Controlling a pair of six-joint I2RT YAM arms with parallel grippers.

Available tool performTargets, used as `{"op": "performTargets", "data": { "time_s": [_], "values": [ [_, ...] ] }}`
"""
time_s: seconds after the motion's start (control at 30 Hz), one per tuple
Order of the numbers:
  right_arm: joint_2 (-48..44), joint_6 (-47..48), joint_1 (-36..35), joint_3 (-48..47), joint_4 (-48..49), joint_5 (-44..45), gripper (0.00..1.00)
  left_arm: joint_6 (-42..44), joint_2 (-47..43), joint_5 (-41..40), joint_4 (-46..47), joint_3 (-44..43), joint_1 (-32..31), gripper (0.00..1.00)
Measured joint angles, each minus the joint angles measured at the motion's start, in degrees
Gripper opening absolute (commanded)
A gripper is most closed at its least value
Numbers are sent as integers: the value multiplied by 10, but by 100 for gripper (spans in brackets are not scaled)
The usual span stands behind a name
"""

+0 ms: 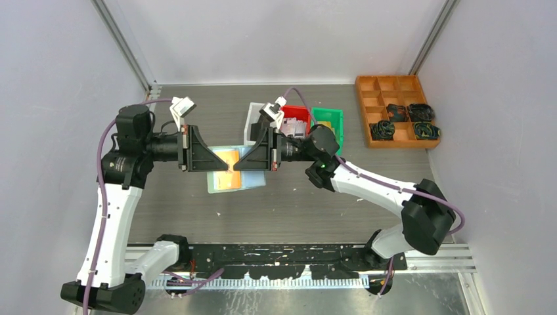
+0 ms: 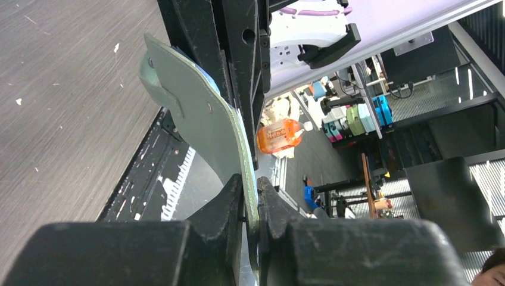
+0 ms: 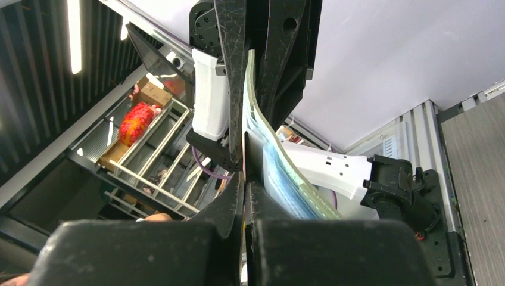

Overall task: Take the credit cards out of the card holder
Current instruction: Remove the credit card from the card holder.

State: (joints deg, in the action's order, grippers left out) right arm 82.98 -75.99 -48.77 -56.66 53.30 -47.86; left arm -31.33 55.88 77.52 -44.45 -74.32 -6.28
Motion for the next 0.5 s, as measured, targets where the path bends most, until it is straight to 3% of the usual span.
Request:
{"op": "performTargets", "data": {
  "time_s": [0.2, 0.5],
  "values": [
    [-20, 27, 0, 5, -26, 15, 6, -17, -6, -12, 14, 4, 3, 0],
    [-38, 63, 0, 8, -71, 35, 2, -9, -10, -24, 5, 4, 8, 0]
  ]
}}
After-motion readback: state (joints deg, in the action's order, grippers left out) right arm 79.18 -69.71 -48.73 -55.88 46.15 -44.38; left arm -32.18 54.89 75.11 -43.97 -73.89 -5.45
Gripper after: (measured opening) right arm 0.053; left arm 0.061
